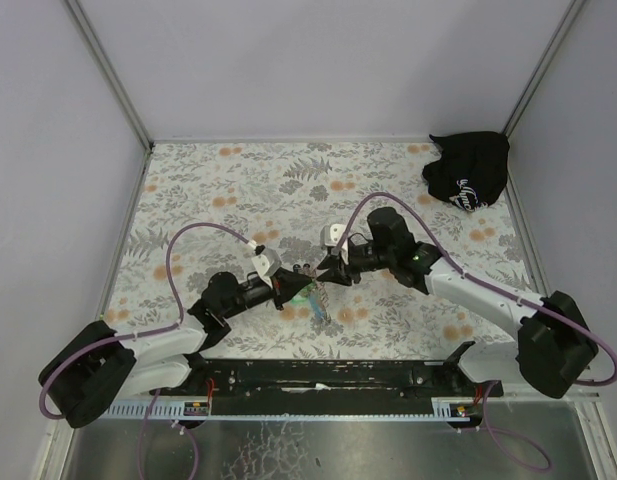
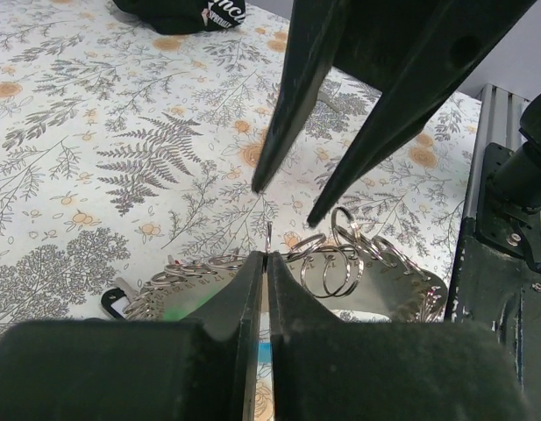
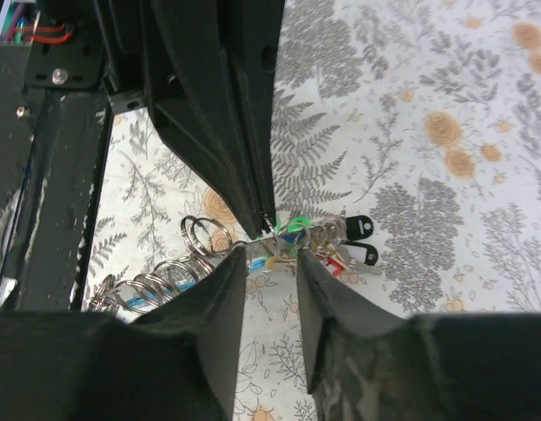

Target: Put the keys on the keyring

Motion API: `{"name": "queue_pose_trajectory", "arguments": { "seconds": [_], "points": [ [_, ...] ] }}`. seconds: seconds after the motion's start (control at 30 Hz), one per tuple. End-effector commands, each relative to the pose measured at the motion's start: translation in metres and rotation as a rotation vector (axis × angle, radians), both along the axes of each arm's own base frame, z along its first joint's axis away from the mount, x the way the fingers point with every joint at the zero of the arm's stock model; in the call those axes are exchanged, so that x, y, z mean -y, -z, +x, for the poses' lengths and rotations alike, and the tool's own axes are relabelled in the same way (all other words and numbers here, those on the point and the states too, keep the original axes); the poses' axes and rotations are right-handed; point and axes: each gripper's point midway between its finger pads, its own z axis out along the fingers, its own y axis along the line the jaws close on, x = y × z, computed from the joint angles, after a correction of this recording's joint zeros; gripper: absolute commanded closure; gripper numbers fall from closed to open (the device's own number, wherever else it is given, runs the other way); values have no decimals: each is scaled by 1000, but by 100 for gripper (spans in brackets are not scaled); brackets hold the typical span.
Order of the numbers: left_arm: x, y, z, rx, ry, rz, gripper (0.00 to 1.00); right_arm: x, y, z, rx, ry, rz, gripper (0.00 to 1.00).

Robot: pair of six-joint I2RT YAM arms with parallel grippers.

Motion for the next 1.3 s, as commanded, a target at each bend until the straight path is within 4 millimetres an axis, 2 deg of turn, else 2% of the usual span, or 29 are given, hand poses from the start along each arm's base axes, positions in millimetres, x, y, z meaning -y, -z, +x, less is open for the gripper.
{"name": "queue_pose_trajectory", "arguments": {
  "seconds": [0.0, 0.07, 0.17, 0.27, 0.3, 0.47, 0.57, 0.73, 0.87, 1.07, 1.27],
  "points": [
    [-1, -29, 9, 101, -26, -34, 100, 3, -42, 13, 43, 112, 116, 59],
    [-2, -29, 9, 105, -28, -33, 100, 9, -47, 14, 40, 166, 131, 52],
    [-3, -28, 8, 111, -31, -33, 100, 24, -50, 21, 41, 298, 139, 36],
    [-2, -25, 8, 112, -28, -35, 100, 40, -53, 26, 11, 442, 178, 14],
    [-2, -25, 8, 114, -23, -37, 100, 44, -53, 27, -4, 480, 199, 1],
    [3, -20, 8, 113, 1, -36, 100, 73, -48, 43, -67, 741, 261, 1],
    [6, -20, 8, 119, 14, -43, 100, 81, -49, 45, -80, 800, 269, 1],
    [10, -20, 7, 118, 35, -44, 100, 72, -44, 47, -150, 795, 219, 1],
    [12, -25, 4, 135, 53, -53, 100, 76, -41, 56, -176, 864, 205, 1],
    [15, -30, 7, 141, 56, -54, 100, 55, -49, 31, -222, 676, 170, 1],
    [17, -34, 8, 141, 64, -60, 100, 38, -36, 23, -239, 612, 73, 0]
  ]
}}
